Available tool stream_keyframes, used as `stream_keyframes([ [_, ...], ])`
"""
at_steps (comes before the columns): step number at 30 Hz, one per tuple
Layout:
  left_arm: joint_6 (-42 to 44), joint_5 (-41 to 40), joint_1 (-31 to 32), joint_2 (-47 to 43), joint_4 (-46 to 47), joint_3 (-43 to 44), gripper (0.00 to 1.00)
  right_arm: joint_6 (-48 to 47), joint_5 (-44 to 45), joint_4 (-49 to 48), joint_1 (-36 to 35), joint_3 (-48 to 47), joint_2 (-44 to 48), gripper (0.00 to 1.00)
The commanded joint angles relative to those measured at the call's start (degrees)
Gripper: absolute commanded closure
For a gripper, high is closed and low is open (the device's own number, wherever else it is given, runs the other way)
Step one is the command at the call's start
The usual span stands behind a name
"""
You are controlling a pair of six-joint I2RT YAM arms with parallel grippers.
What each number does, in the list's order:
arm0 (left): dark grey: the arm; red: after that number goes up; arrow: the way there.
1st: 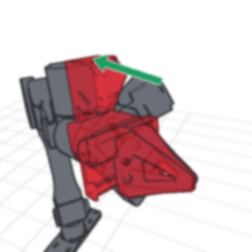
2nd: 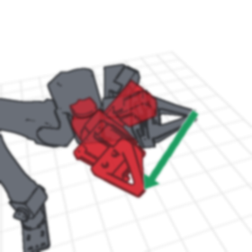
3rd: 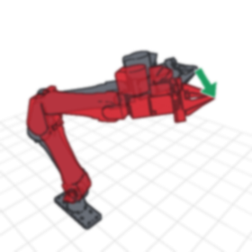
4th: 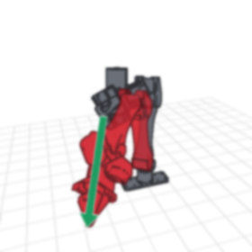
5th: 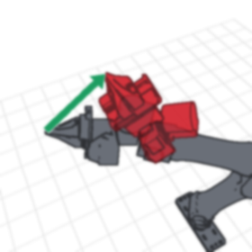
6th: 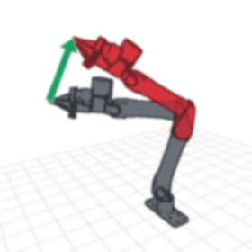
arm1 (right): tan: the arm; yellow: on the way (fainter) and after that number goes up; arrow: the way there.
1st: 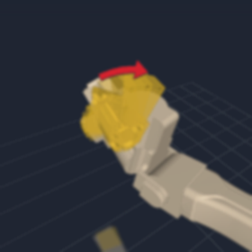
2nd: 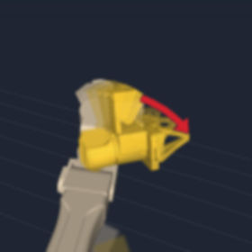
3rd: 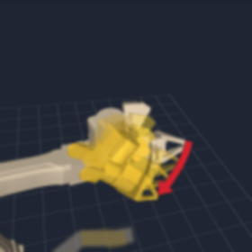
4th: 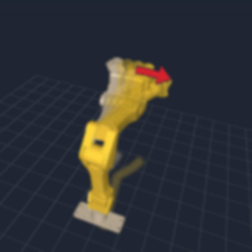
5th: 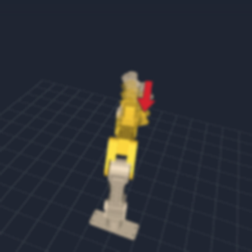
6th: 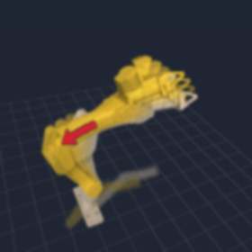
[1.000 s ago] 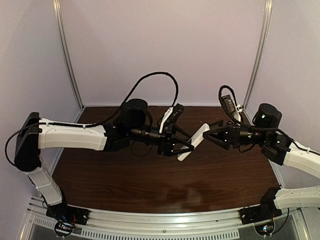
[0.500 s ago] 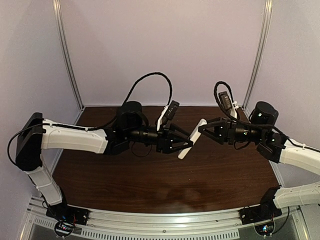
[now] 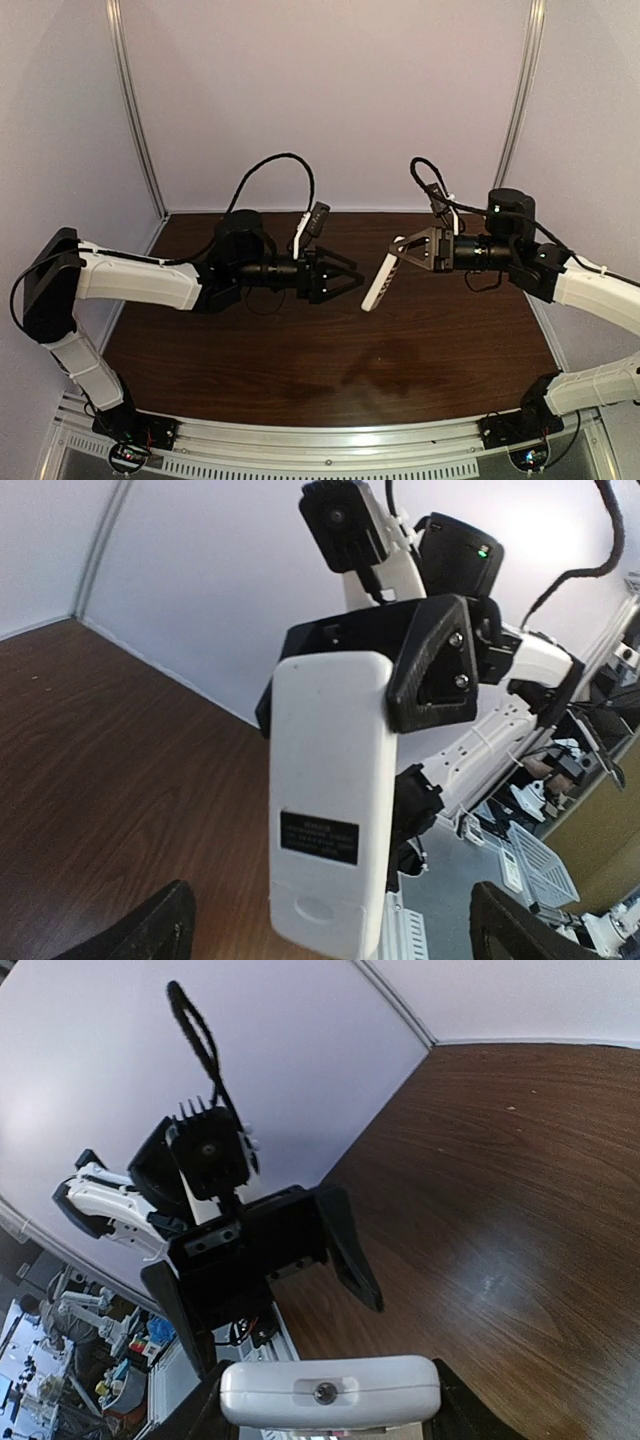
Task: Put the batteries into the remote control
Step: Pass from the left arm to the right, then place the remote control at the center of the board.
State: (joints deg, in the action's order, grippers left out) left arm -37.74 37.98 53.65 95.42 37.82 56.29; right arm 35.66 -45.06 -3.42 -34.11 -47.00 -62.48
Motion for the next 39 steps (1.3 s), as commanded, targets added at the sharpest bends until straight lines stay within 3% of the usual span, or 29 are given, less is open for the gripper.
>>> stream_keyframes([
  [1,4.33,-11.47,-3.18,-6.69,-9.82,-1.47,0.03,-4.80,8.82,23.07,1.67,-7.05,-3.50,1.00],
  [6,6.78,-18.65,-3.63,-11.00,-16.40,-3.50,0.03,-7.97,10.58,35.27,1.74,-10.57,-12.11,1.00],
  [13,6.59,-21.44,-3.64,-13.40,-17.83,-7.51,0.03,-11.78,16.61,41.89,1.07,-14.47,-20.69,1.00],
  [20,6.91,-23.29,-3.72,-14.49,-18.88,-9.70,0.03,-18.19,22.78,45.92,-1.66,-19.97,-32.46,0.97],
  [29,6.65,-27.25,-4.79,-16.82,-21.85,-12.15,0.03,-22.61,31.95,53.62,-8.13,-35.33,-48.16,0.91],
  [39,7.59,-32.50,-5.30,-19.12,-24.82,-13.67,0.03,-21.51,36.03,54.62,-10.82,-40.04,-54.86,0.80],
])
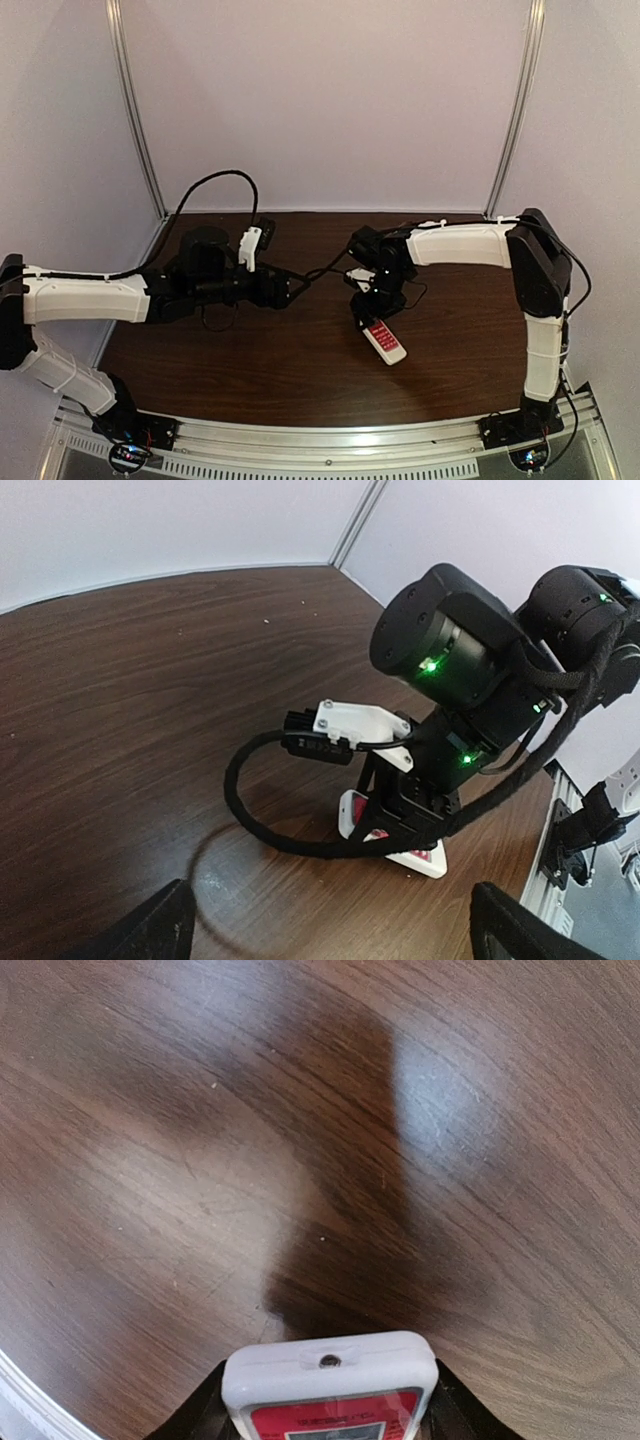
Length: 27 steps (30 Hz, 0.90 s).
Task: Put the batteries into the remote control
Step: Place the remote control at the center of the board.
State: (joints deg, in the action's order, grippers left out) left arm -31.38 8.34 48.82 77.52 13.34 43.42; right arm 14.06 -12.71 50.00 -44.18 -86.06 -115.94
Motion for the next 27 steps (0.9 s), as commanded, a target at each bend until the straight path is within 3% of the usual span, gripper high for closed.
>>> stream_keyframes([
  [1,1.23,-2.89,-0.50,-1.11,-0.36,-0.79,0.03,0.47,3.64,0.69,-0.88,-0.81,-1.61,0.79],
  [11,2.00,-4.74,-0.48,-0.88,-2.02,-0.58,0.03,1.53,5.27,-0.01,-3.55,-1.28,-4.47,0.52],
  [15,2.20,-3.65,-0.77,-0.71,-3.44,0.16,0.03,1.67,3.53,-1.09,-3.72,-1.26,-3.97,0.24],
  [18,1.63,-2.42,-1.39,-0.74,-4.44,0.89,0.03,1.80,1.60,-2.33,-3.72,-1.09,-2.45,0.11],
  [27,3.24,-1.78,-5.16,0.11,-13.73,9.10,0.03,1.76,-1.52,-10.03,-0.09,2.30,8.36,0.01],
])
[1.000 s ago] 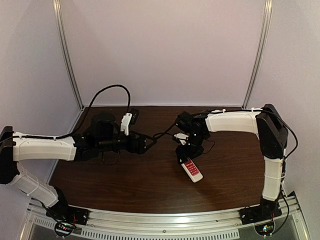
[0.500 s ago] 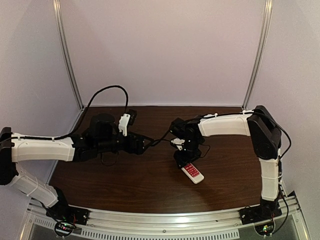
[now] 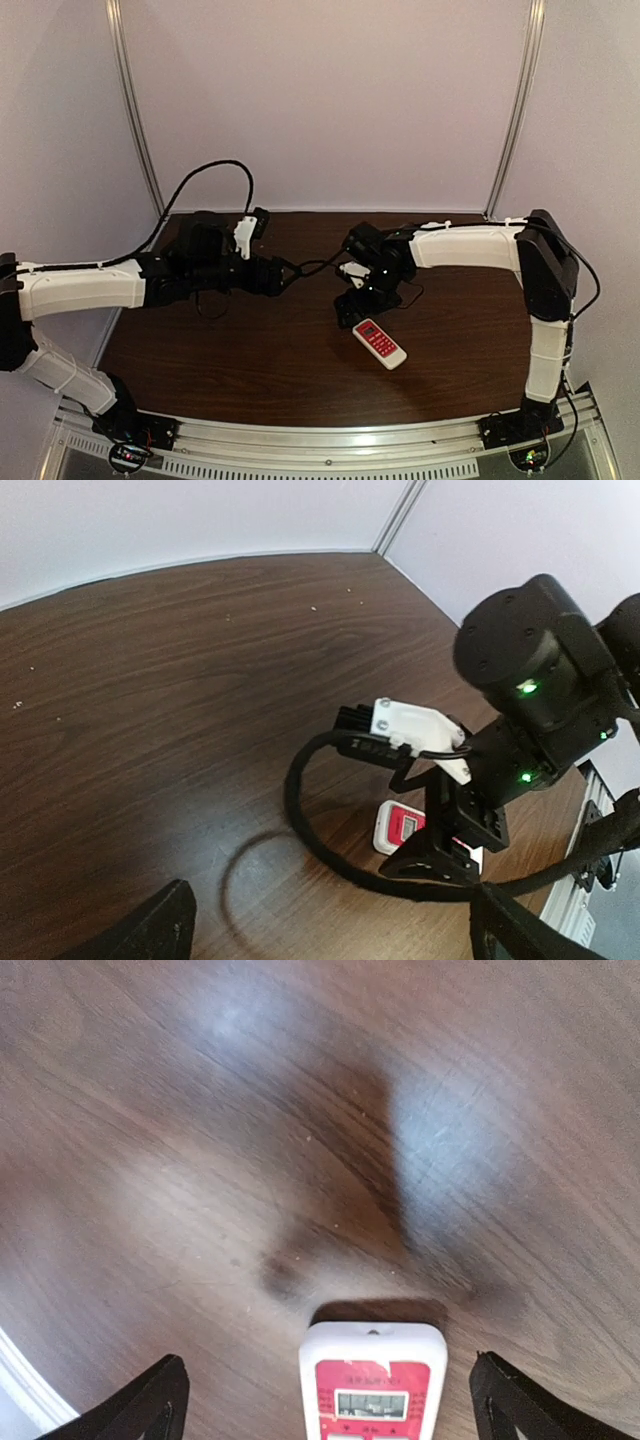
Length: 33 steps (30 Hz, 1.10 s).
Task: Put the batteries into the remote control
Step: Place the remote control at the center of the board, then reset both arms
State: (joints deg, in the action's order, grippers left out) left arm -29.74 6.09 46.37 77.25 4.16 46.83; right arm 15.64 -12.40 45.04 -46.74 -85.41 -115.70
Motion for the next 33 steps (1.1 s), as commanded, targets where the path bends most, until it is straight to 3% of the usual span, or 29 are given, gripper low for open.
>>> stream_keyframes([
  [1,1.61,0.75,-3.93,0.98,-6.64,7.26,0.03,0.19,-1.36,-5.65,3.52,2.16,9.56,0.00],
  [8,3.53,3.88,-12.71,7.11,-18.76,16.51,0.03,-0.42,-1.59,-14.54,13.70,12.09,24.13,0.00],
  [14,4.14,5.14,-15.76,7.02,-18.42,13.77,0.03,1.96,-6.30,-27.28,23.80,28.17,42.86,0.00],
  [19,3.72,4.91,-15.87,5.85,-15.76,8.23,0.03,4.05,-7.88,-35.15,28.00,39.68,52.85,0.00],
  [25,0.99,4.60,-15.87,1.36,-8.16,-3.80,0.03,5.63,-8.61,-40.79,29.09,50.37,56.19,0.00],
  [33,0.05,2.05,-15.87,-2.66,-5.88,-8.33,0.03,7.93,-10.55,-47.78,29.26,55.02,55.21,0.00],
])
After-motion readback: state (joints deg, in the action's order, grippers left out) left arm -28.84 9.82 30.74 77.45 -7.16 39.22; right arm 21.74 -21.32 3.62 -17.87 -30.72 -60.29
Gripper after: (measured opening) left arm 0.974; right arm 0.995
